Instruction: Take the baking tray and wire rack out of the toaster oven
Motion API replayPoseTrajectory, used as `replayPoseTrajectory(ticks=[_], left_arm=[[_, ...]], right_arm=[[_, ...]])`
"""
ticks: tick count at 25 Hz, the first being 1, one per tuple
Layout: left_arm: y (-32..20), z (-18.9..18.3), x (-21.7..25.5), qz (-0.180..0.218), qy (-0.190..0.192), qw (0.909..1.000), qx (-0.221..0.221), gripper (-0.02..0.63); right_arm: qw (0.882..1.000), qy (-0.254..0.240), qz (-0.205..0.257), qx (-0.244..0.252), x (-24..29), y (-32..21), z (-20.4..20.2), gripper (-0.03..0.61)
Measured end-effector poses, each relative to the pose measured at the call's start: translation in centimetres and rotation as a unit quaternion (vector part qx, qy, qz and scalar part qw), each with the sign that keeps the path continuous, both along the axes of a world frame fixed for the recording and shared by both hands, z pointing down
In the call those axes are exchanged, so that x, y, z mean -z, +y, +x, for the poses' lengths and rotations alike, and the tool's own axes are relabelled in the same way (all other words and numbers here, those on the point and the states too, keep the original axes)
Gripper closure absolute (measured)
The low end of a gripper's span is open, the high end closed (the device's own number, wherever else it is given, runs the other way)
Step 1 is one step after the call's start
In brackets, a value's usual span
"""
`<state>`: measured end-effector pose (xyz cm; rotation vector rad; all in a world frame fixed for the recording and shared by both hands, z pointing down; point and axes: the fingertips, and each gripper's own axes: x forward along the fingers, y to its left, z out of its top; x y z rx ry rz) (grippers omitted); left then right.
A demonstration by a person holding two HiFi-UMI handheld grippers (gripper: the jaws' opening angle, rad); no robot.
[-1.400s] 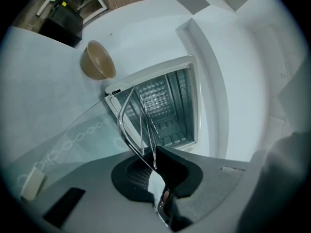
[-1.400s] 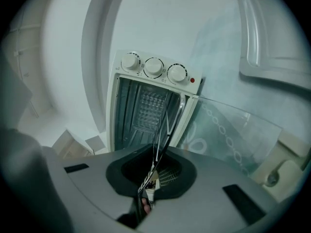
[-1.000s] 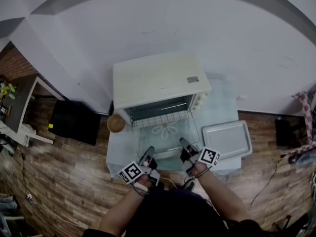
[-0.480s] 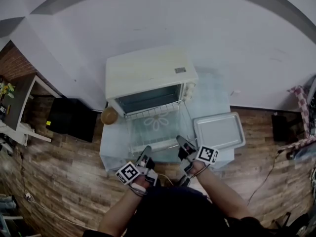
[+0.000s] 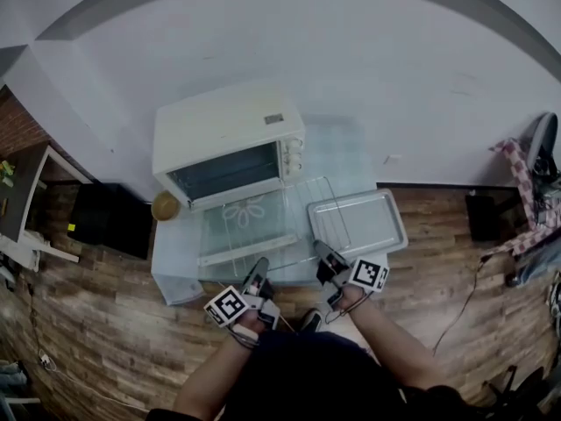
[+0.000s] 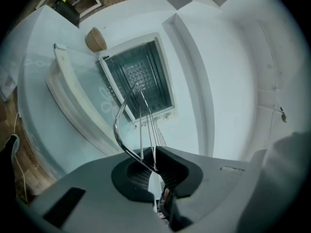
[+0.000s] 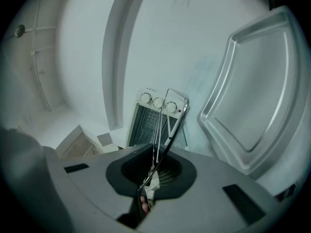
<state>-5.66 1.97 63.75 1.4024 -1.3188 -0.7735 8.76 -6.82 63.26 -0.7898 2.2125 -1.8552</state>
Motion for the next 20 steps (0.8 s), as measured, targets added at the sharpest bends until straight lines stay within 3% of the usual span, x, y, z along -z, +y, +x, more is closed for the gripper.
replayPoseTrajectory(ticks=[1, 4, 5, 8, 11, 15, 18, 20], left_arm=[[-0.5, 1.2, 0.0, 0.006, -0.003, 0.9999, -0.01, 0.601], [-2.0, 5.0, -0.2, 0.01, -0.004, 0.9991, -0.041, 0.6], [-2.4, 6.3, -0.5, 0.004, 0.0, 0.9987, -0.051, 0.6], [-4.0, 10.2, -0.6, 0.0, 0.009, 0.9962, -0.087, 0.6], [-5.4, 13.7, -0.7, 0.002, 0.022, 0.9926, -0.119, 0.6], [-7.4, 17.4, -0.4, 0.022, 0.008, 0.9856, -0.168, 0.6], [-7.9, 20.1, -1.5, -0.003, 0.036, 0.9815, -0.188, 0.6], [-8.4, 21.5, -1.9, -0.001, 0.035, 0.9775, -0.208, 0.6]], right_arm=[[1.0, 0.003, 0.003, -0.007, -0.1, -0.2, 1.3, 0.564], [0.996, -0.008, 0.086, -0.004, 1.3, -1.7, 4.9, 0.564], [0.995, -0.008, 0.095, -0.011, 1.4, -2.0, 6.3, 0.565], [0.997, 0.006, 0.041, -0.062, 0.0, -2.1, 11.1, 0.563], [0.988, 0.007, 0.146, -0.054, 1.8, -3.6, 14.2, 0.563], [0.985, 0.017, 0.144, -0.092, 1.5, -4.0, 18.4, 0.563], [0.986, 0.033, 0.025, -0.164, -1.6, -2.7, 22.1, 0.563], [0.984, 0.041, 0.034, -0.173, -1.9, -2.8, 23.5, 0.563]])
